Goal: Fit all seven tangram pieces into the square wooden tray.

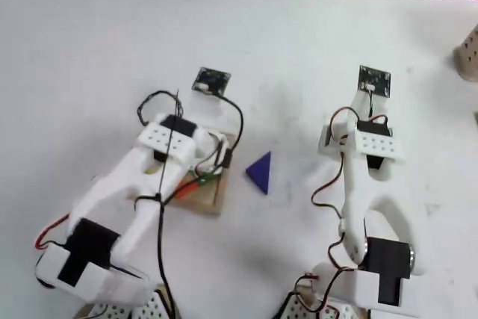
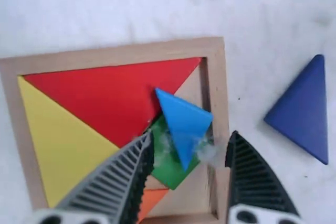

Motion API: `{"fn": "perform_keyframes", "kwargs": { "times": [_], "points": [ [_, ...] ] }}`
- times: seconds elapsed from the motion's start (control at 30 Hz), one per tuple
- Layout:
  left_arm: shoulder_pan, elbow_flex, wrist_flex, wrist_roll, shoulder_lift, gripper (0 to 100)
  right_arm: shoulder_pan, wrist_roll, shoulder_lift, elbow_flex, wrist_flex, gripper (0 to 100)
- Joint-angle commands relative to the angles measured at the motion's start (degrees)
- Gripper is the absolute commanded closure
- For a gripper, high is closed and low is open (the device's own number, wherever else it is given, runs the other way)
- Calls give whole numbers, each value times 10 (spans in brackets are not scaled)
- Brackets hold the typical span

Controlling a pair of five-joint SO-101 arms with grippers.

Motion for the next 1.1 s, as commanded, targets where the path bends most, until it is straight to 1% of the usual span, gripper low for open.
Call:
{"fn": "perform_keyframes", "kwargs": {
  "times": [0.0, 0.1, 0.17, 0.2, 0.27, 0.33, 0.4, 0.43, 0.5, 0.57, 0.63, 0.73, 0.8, 0.87, 0.93, 1.0, 1.07],
  "points": [
    [-6, -7, -8, -4, -29, 771, -8, 27, -20, -4, -8, 893],
    [-11, -5, -7, -4, -48, 771, -8, 29, -20, -4, -8, 893],
    [-11, 4, -4, -26, -82, 771, -8, 29, -20, -4, -8, 893],
    [-8, 18, -4, -60, -104, 771, -13, 31, -20, -4, -8, 893],
    [5, 56, -15, -153, -143, 771, -18, 33, -20, -3, -8, 893],
    [22, 109, -47, -241, -175, 786, -20, 33, -20, -3, -8, 893],
    [37, 146, -81, -295, -188, 849, -20, 33, -20, -3, -8, 893],
    [40, 148, -89, -301, -188, 896, -20, 33, -20, -3, -8, 893],
    [40, 133, -89, -286, -179, 991, -20, 33, -20, -3, -8, 893],
    [36, 113, -88, -248, -160, 959, -20, 33, -20, -3, -7, 893],
    [24, 91, -88, -211, -133, 982, -20, 33, -20, -2, -7, 893],
    [18, 45, -92, -160, -89, 976, -20, 33, -20, -2, -7, 893],
    [24, 7, -102, -98, -57, 977, -20, 33, -20, 2, -8, 893],
    [36, -24, -139, -18, -22, 977, -20, 33, -20, 3, -8, 893],
    [44, -43, -189, 44, 18, 977, -20, 33, -20, 3, -8, 893],
    [52, -47, -245, 87, 58, 977, -17, 33, -20, 3, -8, 893],
    [53, -47, -264, 104, 90, 978, -16, 33, -20, 4, -8, 893]
  ]
}}
